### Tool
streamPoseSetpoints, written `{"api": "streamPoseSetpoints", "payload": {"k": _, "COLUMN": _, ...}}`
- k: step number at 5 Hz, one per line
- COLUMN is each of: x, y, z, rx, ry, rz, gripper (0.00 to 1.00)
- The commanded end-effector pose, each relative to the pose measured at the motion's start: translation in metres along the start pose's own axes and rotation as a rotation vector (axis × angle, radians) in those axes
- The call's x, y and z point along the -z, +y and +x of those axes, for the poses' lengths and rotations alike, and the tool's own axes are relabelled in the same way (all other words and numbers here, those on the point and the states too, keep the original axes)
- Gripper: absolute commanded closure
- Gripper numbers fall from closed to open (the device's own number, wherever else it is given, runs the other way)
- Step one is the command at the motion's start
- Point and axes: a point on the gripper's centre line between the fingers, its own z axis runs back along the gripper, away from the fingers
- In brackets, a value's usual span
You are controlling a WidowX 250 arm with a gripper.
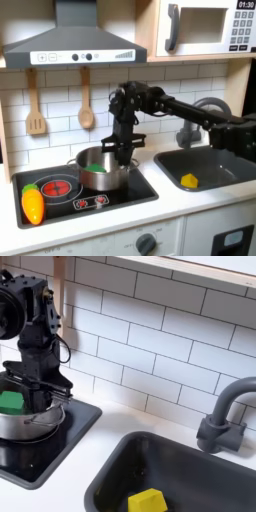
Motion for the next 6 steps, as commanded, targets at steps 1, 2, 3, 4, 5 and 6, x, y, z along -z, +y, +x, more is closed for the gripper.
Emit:
{"api": "streamPoseSetpoints", "payload": {"k": 1, "x": -0.011, "y": 0.008, "z": 0.000, "rx": -0.037, "ry": -0.040, "rz": 0.020, "gripper": 0.00}}
{"api": "streamPoseSetpoints", "payload": {"k": 2, "x": -0.031, "y": 0.008, "z": 0.001, "rx": -0.038, "ry": -0.117, "rz": 0.037, "gripper": 0.00}}
{"api": "streamPoseSetpoints", "payload": {"k": 3, "x": -0.047, "y": 0.002, "z": -0.003, "rx": -0.036, "ry": -0.148, "rz": 0.023, "gripper": 0.00}}
{"api": "streamPoseSetpoints", "payload": {"k": 4, "x": -0.054, "y": -0.005, "z": -0.007, "rx": -0.008, "ry": -0.148, "rz": 0.000, "gripper": 0.00}}
{"api": "streamPoseSetpoints", "payload": {"k": 5, "x": -0.049, "y": -0.018, "z": -0.011, "rx": 0.027, "ry": -0.117, "rz": -0.028, "gripper": 0.00}}
{"api": "streamPoseSetpoints", "payload": {"k": 6, "x": -0.047, "y": -0.033, "z": -0.020, "rx": 0.048, "ry": -0.104, "rz": -0.065, "gripper": 0.00}}
